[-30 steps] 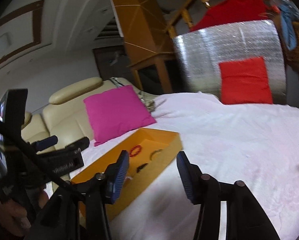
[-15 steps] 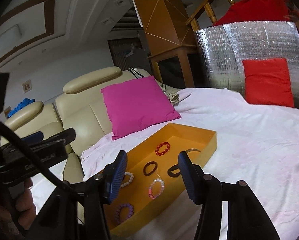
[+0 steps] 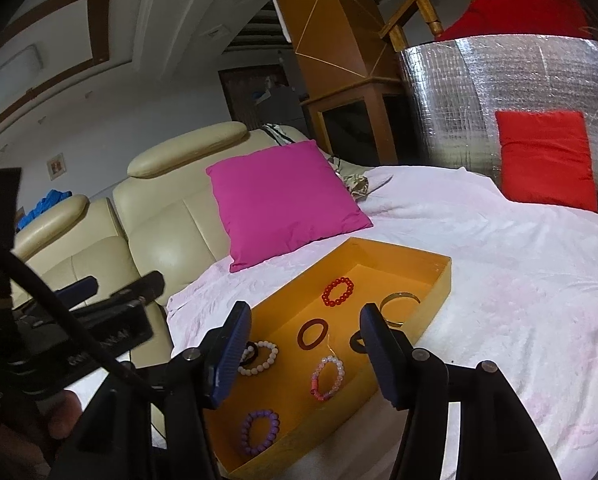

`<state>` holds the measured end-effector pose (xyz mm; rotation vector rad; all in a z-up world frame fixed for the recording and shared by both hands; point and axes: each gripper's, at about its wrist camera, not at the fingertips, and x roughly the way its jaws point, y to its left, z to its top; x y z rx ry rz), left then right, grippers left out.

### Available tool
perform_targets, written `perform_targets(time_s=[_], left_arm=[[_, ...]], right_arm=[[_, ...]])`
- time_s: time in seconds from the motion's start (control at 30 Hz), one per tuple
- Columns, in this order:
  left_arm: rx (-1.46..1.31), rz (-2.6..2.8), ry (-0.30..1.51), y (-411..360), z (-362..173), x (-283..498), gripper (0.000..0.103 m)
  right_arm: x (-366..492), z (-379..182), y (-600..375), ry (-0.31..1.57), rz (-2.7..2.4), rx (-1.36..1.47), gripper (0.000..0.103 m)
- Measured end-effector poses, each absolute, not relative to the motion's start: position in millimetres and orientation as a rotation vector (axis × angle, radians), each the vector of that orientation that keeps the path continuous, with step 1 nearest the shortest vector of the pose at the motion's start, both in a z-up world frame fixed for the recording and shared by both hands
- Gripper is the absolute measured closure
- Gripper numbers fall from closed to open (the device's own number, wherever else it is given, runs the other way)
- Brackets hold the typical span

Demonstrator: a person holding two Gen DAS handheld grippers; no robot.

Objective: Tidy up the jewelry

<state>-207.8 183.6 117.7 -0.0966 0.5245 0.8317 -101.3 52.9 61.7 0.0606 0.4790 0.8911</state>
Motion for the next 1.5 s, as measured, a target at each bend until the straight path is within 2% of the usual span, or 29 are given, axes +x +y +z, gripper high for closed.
perform_targets(time_s=[1.5], left_arm=[[-0.158,0.809,0.615,201,77,-198,0.015]], right_arm=[[-94,39,73,0.564,0.879,-0.006,0.041]])
